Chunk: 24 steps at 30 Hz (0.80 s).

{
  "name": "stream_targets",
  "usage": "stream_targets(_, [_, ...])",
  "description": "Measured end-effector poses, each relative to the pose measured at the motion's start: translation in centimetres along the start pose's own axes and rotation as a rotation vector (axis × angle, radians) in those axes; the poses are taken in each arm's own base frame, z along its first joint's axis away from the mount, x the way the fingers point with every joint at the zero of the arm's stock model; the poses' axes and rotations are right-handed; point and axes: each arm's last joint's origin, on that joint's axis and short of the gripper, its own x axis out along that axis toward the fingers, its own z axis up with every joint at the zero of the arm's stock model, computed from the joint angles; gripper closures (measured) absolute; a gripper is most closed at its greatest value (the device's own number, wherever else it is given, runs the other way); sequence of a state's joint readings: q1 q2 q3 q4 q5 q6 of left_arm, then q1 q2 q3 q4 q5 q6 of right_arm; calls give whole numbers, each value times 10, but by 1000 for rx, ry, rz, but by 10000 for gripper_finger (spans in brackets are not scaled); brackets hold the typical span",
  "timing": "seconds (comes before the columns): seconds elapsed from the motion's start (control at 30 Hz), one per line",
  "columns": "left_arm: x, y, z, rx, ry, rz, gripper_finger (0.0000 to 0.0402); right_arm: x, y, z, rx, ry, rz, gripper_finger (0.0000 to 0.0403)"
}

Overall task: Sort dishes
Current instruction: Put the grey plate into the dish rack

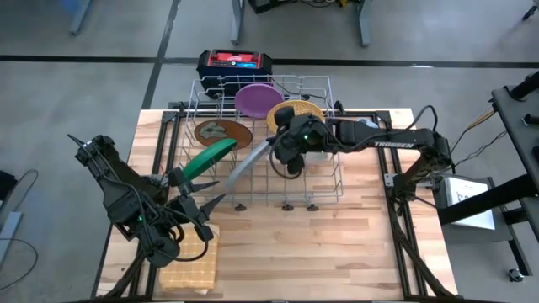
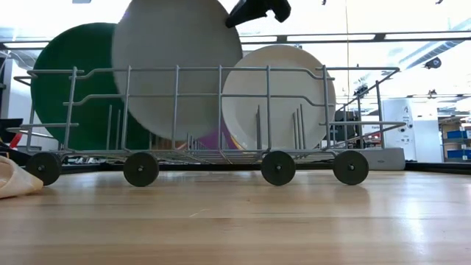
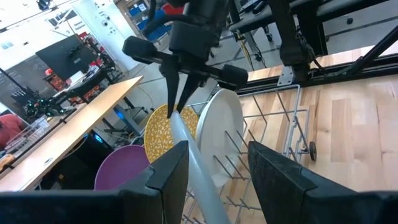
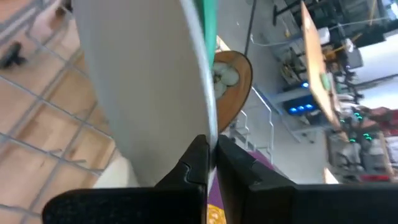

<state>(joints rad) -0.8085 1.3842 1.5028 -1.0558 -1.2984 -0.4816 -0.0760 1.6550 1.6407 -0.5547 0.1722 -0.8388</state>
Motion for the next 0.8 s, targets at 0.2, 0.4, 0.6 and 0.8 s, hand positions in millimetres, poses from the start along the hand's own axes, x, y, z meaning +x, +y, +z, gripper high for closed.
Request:
stream_targets(0.2, [0, 0, 0, -1, 0, 0, 246, 0, -7, -6, 80, -51, 53, 394])
stream_targets(0.4, [0, 0, 0, -1, 0, 0, 246, 1, -9, -9, 94, -49, 53, 395])
stream_targets(0.6, [0, 1, 0, -13, -1, 1, 246, 5, -7, -10, 98, -63, 90, 395])
stream_targets(0.8, [0, 1, 0, -27, -1, 1, 246, 21, -1, -12, 83, -36, 116, 394])
